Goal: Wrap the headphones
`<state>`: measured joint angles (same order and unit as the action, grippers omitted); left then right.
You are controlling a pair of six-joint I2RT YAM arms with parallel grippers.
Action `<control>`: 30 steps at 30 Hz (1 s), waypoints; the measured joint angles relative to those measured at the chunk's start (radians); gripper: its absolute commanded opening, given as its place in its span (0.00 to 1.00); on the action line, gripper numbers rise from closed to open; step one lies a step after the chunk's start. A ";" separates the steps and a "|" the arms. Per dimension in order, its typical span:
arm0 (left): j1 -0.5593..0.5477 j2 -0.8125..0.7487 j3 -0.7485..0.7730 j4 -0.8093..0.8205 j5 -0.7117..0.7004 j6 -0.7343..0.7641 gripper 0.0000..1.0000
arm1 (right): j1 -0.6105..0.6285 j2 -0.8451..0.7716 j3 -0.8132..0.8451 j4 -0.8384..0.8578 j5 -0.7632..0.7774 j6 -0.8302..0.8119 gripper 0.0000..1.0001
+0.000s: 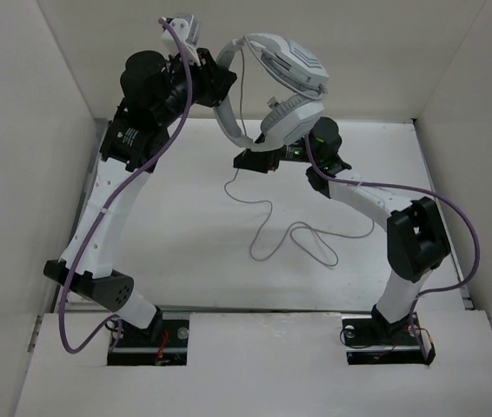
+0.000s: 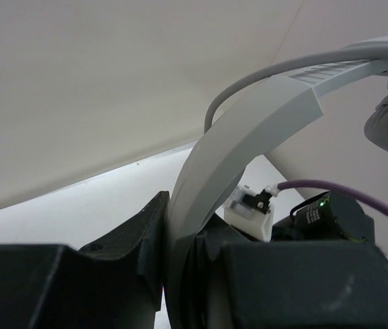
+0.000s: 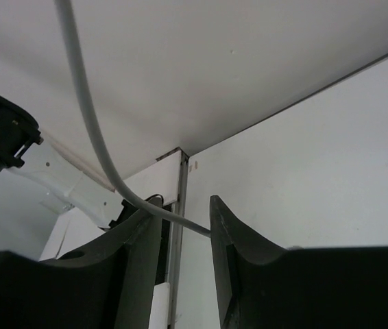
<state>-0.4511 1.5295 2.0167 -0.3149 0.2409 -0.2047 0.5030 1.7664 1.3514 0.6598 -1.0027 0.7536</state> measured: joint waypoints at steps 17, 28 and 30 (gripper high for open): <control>0.066 0.003 0.034 0.006 -0.054 -0.064 0.00 | 0.179 0.047 -0.139 0.251 0.000 0.146 0.41; 0.138 0.027 0.034 0.011 -0.208 -0.024 0.00 | 0.218 -0.050 -0.250 0.251 -0.019 0.102 0.00; 0.155 0.027 0.034 0.011 -0.221 -0.014 0.00 | 0.215 -0.077 -0.253 0.237 -0.021 0.080 0.00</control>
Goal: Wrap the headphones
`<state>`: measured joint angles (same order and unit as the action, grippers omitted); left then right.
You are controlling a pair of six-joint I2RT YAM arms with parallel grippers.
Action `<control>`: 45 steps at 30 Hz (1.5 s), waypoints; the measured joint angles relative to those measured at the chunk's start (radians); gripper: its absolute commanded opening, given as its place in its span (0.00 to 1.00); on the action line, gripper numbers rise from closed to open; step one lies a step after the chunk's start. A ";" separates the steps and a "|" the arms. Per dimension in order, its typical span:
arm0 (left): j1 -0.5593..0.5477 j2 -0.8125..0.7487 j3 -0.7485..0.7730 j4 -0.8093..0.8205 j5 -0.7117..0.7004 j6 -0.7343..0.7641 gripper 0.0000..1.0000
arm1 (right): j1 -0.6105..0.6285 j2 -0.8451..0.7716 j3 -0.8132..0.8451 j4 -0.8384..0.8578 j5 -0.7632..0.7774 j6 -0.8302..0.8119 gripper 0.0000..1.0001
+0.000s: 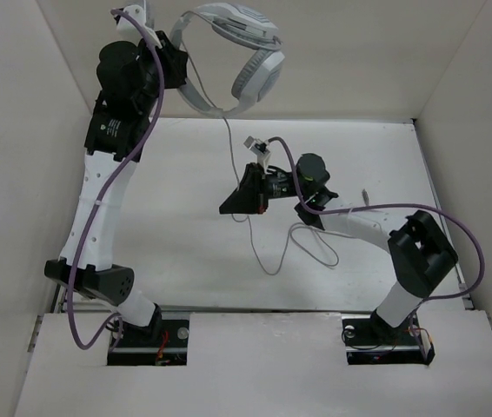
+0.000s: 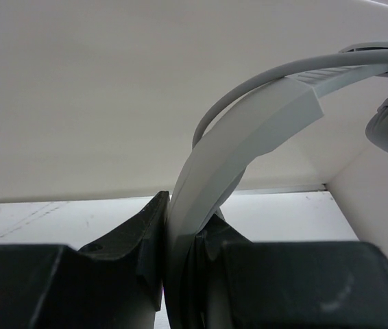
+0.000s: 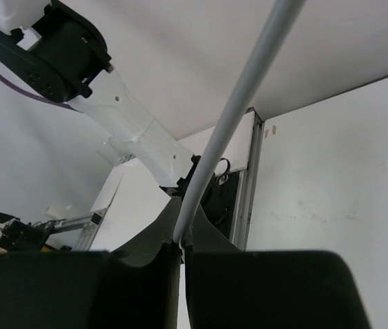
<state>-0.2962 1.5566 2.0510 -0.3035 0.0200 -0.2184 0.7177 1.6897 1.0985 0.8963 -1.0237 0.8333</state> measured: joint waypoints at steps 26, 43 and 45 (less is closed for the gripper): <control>-0.076 -0.002 -0.406 0.157 -0.395 0.369 0.00 | 0.076 -0.206 0.520 -1.283 0.621 -1.182 0.00; -0.277 -0.019 -0.487 0.100 -0.306 0.536 0.00 | 0.071 -0.217 0.419 -1.037 1.219 -2.048 0.09; -0.292 -0.020 -0.487 0.083 -0.284 0.540 0.00 | 0.050 -0.217 0.406 -0.979 1.217 -2.099 0.09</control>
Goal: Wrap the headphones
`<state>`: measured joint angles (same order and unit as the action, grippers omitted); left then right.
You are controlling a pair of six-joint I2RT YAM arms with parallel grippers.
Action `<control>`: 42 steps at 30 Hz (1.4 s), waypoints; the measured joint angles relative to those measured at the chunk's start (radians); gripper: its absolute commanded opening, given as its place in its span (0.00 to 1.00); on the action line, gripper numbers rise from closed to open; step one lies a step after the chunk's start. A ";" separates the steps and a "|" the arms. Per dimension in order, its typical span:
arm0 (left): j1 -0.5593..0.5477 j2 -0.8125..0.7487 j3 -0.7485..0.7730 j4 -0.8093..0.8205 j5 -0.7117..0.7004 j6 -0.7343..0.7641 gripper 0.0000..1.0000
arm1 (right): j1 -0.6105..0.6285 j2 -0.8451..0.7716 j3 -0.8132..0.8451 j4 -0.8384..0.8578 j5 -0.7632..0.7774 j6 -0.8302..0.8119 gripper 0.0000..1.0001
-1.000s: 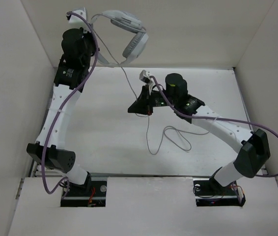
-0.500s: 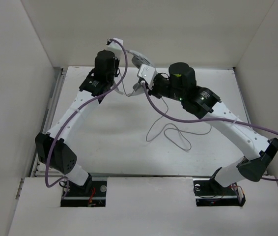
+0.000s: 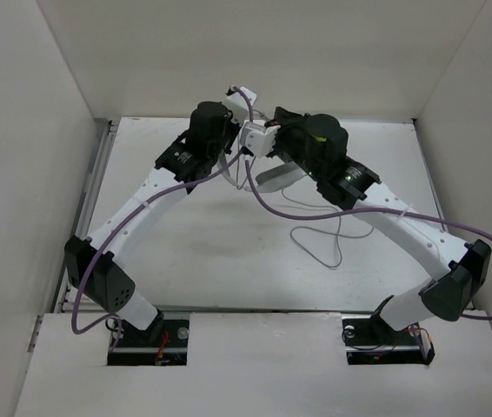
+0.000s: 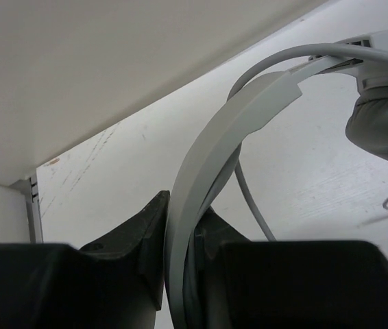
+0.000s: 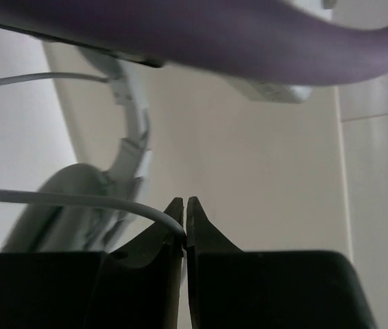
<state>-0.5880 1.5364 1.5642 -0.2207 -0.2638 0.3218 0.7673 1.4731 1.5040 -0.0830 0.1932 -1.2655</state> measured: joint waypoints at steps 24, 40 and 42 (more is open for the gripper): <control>-0.087 -0.094 0.065 -0.206 0.361 0.021 0.00 | -0.388 0.124 0.136 -0.031 -0.400 0.385 0.19; -0.090 -0.018 0.444 -0.287 0.495 -0.084 0.00 | -0.389 0.156 -0.165 0.276 -0.969 1.309 0.21; -0.087 -0.007 0.465 -0.286 0.494 -0.095 0.00 | -0.369 0.164 -0.215 0.395 -1.017 1.474 0.25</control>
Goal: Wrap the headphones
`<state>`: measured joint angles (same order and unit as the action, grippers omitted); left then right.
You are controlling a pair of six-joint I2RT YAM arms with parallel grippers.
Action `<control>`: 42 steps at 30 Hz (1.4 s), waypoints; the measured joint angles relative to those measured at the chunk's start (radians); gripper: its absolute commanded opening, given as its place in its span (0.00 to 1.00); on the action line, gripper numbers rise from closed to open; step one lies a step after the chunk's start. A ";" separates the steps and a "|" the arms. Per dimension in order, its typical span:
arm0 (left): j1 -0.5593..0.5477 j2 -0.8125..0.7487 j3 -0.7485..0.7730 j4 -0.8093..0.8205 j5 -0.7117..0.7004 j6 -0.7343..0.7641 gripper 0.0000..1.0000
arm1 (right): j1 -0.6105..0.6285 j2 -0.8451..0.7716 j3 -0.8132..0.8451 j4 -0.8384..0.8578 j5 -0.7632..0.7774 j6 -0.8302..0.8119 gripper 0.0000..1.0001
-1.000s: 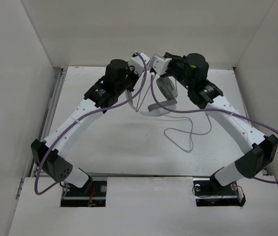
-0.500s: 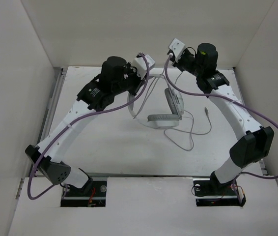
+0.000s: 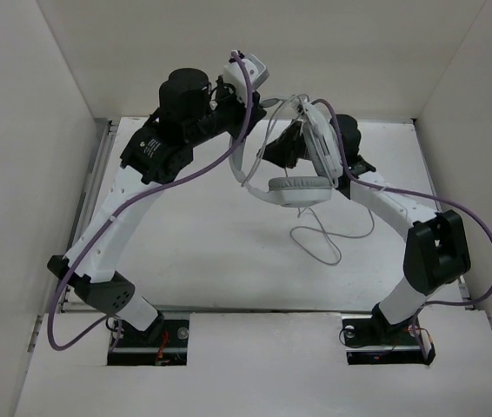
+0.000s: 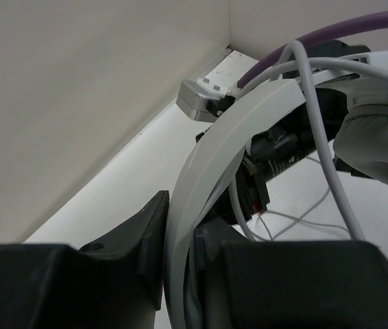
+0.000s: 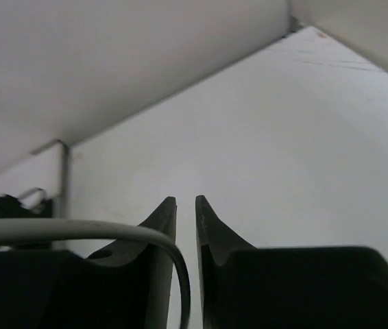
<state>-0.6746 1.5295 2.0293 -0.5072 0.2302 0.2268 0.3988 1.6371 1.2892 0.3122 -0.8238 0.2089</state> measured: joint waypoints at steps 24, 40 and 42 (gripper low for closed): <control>0.229 0.060 0.131 0.138 -0.158 -0.260 0.00 | 0.132 -0.021 -0.294 0.531 -0.055 0.615 0.34; 0.309 0.068 0.111 0.256 -0.514 -0.233 0.00 | 0.312 -0.033 -0.279 0.531 -0.139 0.589 0.00; 0.301 0.068 0.089 0.293 -0.566 -0.198 0.00 | 0.322 -0.033 -0.261 0.517 -0.156 0.571 0.00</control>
<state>-0.3737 1.5978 2.1181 -0.2138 -0.3363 0.0284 0.7208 1.6039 1.0286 0.8291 -0.9798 0.7803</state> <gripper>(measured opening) 0.149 0.016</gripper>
